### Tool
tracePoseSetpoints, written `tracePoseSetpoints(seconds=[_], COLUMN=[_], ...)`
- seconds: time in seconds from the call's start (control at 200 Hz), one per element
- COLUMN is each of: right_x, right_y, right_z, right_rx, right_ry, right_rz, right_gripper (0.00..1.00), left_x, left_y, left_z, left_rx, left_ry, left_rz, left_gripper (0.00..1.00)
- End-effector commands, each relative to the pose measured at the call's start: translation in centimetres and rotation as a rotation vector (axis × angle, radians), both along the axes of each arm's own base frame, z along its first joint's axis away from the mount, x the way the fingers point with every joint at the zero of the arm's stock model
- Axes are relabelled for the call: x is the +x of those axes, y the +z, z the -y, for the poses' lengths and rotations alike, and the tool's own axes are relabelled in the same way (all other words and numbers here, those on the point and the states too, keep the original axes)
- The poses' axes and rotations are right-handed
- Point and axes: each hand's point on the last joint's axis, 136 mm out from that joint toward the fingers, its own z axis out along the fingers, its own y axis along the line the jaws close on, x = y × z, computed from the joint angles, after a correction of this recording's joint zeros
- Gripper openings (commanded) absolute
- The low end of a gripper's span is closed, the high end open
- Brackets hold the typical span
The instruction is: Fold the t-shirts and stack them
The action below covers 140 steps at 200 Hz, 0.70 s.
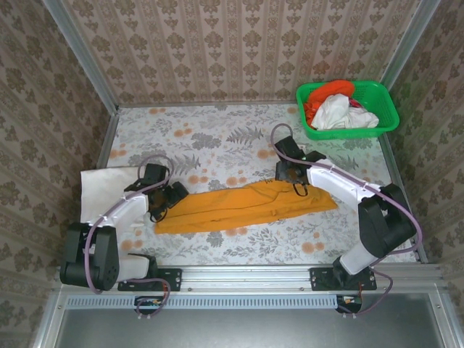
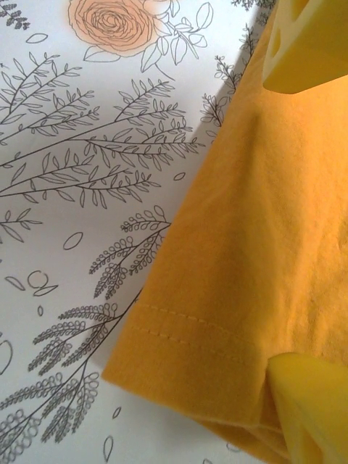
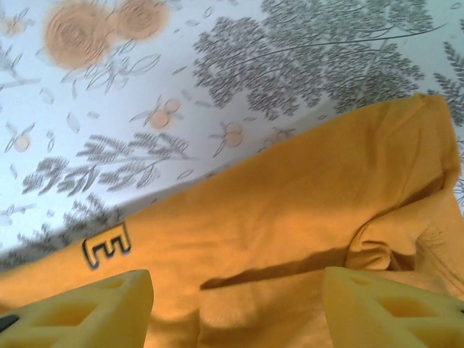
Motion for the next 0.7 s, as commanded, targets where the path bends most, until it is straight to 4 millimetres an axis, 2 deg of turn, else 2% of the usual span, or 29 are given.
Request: tracePoseSetpoints(seconds=[0.0, 0.16, 0.235, 0.245, 0.265, 0.275, 0.31, 0.545, 0.695], right_x=[-2.7, -4.0, -4.4, -4.4, -4.5, -4.4, -4.4, -3.8, -5.1], right_y=[-2.4, -4.3, -4.5, -4.4, -4.4, -4.2, -3.8, 0.4, -0.2], right_z=[-0.3, -1.9, -1.8, -1.8, -1.8, -1.8, -1.9, -4.5, -6.5], right_rx=[-0.096, -0.096, -0.096, -0.094, -0.095, -0.094, -0.091, -0.031, -0.041], right_ry=[0.025, 0.072, 0.076, 0.076, 0.079, 0.081, 0.088, 0.239, 0.363], right_rz=[-0.142, -0.214, -0.228, -0.228, -0.226, -0.222, -0.207, -0.024, -0.036], right_gripper=[0.56, 0.40, 0.23, 0.18, 0.15, 0.09, 0.00, 0.00, 0.00], left_x=[-0.1, -0.3, -0.3, -0.3, -0.2, -0.2, -0.2, 0.0, 0.2], left_y=[0.0, -0.3, -0.1, -0.1, 0.0, 0.1, 0.1, 0.2, 0.6], left_z=[-0.4, -0.8, -1.0, -1.0, -1.1, -1.1, -1.2, -1.1, -1.2], left_rx=[0.046, 0.062, 0.063, 0.064, 0.064, 0.064, 0.065, 0.049, 0.049], left_ry=[-0.025, -0.031, -0.029, -0.030, -0.030, -0.028, -0.026, -0.025, -0.021], left_rz=[-0.028, -0.043, -0.040, -0.039, -0.035, -0.033, -0.029, -0.027, -0.008], left_gripper=[0.94, 0.94, 0.94, 0.94, 0.94, 0.94, 0.94, 0.94, 0.94])
